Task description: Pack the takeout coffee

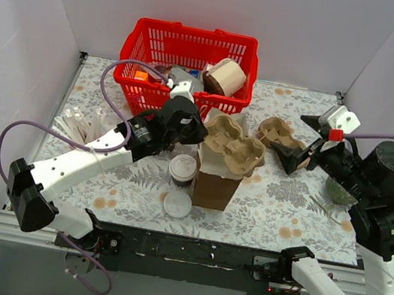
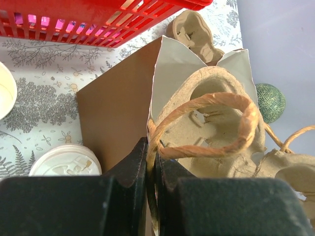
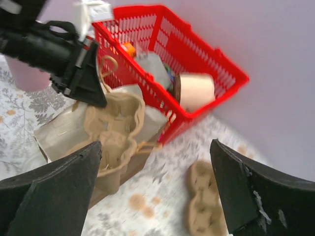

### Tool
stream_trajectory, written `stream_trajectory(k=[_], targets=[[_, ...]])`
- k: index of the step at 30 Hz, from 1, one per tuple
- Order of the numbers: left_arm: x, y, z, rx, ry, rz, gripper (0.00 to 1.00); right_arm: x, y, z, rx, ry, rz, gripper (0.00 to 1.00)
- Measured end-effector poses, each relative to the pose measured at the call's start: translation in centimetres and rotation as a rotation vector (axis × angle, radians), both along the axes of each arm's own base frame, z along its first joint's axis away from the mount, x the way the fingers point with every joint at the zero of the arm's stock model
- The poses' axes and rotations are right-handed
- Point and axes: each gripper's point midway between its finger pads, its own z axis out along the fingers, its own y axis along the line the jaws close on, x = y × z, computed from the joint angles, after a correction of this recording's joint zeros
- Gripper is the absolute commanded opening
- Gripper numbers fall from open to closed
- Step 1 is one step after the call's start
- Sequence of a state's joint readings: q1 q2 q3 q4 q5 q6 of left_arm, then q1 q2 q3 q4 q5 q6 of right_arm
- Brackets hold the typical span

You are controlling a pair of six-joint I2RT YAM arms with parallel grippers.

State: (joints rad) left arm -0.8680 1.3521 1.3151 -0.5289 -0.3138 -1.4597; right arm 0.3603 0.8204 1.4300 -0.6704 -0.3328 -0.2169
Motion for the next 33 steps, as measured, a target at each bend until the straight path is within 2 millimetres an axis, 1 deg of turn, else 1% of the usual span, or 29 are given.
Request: stream_trajectory(k=[1, 2, 4, 6, 8, 9, 11, 14, 18, 22, 24, 27, 30, 33], targets=[[0.2, 0.0, 0.1, -0.004, 0.000, -0.012, 0.00, -0.3, 0.6, 1.1, -0.020, -0.078, 0.055, 0.98], [0.4, 0.1, 0.1, -0.008, 0.001, -0.024, 0.00, -0.3, 1.2, 1.8, -0.048, -0.134, 0.108, 0.98], [0.9, 0.3, 0.4, -0.023, -0.001, -0.047, 0.00, 0.1, 2.3, 2.8, -0.102, -0.197, 0.191, 0.96], [1.3, 0.2, 0.8, -0.045, -0.009, -0.075, 0.00, 1.6, 3.7, 3.2, -0.156, -0.220, 0.267, 0.95], [1.4, 0.1, 1.1, -0.061, -0.020, -0.103, 0.00, 2.9, 4.6, 3.0, -0.192, -0.221, 0.313, 0.95], [1.3, 0.0, 1.2, -0.064, -0.026, -0.122, 0.00, 3.6, 5.1, 2.2, -0.216, -0.213, 0.341, 0.95], [0.9, -0.5, 1.5, -0.070, -0.035, -0.167, 0.00, 4.3, 5.8, 0.2, -0.257, -0.174, 0.399, 0.95], [0.3, -1.0, 1.7, -0.066, -0.042, -0.227, 0.00, 4.3, 6.4, -1.8, -0.304, -0.146, 0.477, 0.94], [-0.1, -1.4, 1.9, -0.054, -0.044, -0.275, 0.00, 3.3, 7.2, -3.0, -0.403, -0.186, 0.597, 0.95], [0.0, -1.8, 1.7, -0.035, -0.050, -0.299, 0.00, 1.9, 8.7, -4.1, -0.482, -0.197, 0.710, 0.94], [0.0, -1.8, 1.7, -0.028, -0.054, -0.309, 0.00, 1.4, 9.6, -5.1, -0.521, -0.178, 0.750, 0.92], [0.0, -1.9, 1.7, -0.017, -0.065, -0.324, 0.00, 0.6, 10.8, -7.5, -0.583, -0.104, 0.802, 0.92], [0.1, -2.2, 1.8, -0.010, -0.073, -0.338, 0.00, 0.6, 10.8, -9.4, -0.638, -0.033, 0.814, 0.95], [0.1, -2.5, 1.6, -0.004, -0.077, -0.362, 0.00, 0.5, 9.9, -10.4, -0.686, 0.014, 0.802, 0.95]])
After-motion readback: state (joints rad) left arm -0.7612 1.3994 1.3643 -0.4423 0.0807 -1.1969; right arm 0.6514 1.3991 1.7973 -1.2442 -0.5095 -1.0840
